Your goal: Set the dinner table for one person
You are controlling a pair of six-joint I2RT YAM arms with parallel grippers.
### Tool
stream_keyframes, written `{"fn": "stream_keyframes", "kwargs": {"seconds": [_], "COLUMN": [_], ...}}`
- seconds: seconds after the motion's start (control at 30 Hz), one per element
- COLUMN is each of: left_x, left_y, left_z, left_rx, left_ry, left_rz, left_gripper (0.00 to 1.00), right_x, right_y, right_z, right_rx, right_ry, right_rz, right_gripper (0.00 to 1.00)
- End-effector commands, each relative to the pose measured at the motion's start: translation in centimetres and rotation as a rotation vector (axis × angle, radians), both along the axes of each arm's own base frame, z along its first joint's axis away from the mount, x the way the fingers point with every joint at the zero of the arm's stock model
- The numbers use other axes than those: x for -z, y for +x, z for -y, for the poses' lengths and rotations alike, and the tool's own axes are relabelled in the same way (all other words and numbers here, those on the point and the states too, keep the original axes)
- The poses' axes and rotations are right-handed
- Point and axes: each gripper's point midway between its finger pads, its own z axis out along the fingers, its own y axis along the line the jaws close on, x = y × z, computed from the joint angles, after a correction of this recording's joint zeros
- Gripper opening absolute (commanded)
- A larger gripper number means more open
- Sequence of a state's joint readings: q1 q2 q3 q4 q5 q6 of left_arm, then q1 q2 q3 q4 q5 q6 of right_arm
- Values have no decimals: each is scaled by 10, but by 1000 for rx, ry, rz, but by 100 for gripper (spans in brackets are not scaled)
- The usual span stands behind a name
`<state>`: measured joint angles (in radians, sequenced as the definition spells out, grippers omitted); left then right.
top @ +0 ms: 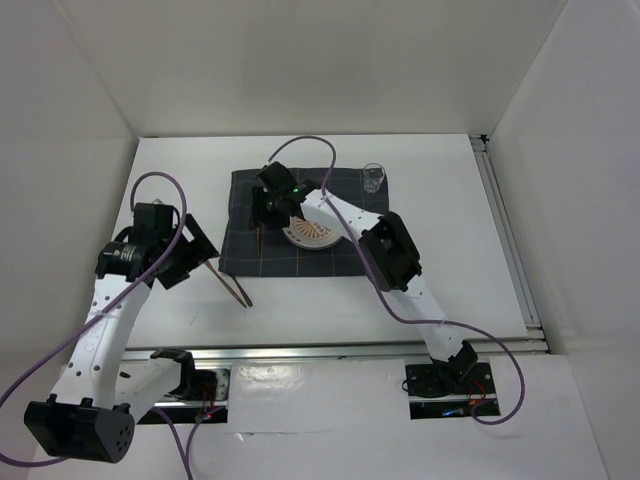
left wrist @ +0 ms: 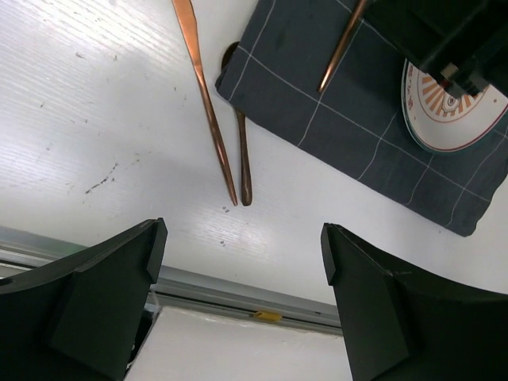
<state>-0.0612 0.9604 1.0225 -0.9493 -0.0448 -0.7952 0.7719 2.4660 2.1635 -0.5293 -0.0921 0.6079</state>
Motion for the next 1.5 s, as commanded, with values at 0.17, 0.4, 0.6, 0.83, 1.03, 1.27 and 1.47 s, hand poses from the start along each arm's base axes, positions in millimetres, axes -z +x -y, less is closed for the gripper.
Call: {"fn": "stream_keyframes", "kwargs": {"seconds": [0.17,0.4,0.6,0.83,1.03,1.27,1.47], "left_x": [-32,-33,-34,-30,-29,-29,-30], "left_y": [17,20,22,18,18,21,22], "left_z": [-21,-20,-21,-21,-21,-17,-17], "left_rx": [-84,-110,-97,-95,-87,-54,-55], "left_ry": [81,55,70,57,63,59,59], "left_rz": [92,100,101,90,90,99,109], "left_gripper": [98,98,98,98,98,98,98], "right_x": [-69,-38,-6,20,34,41,17], "right_y": [-73,-136,-147,-147,-157,-172,-179], "right_z": [-11,-42,-58,-49,-48,-36,-13], "right_rx": [-183,-348,-363,-328,-340,-342,-332], "right_ry": [1,-39,-132,-243,-271,-378,-415], "right_rz": [137,82,110,102,97,128,158], "right_gripper": [57,57,58,55,35,7,0]}}
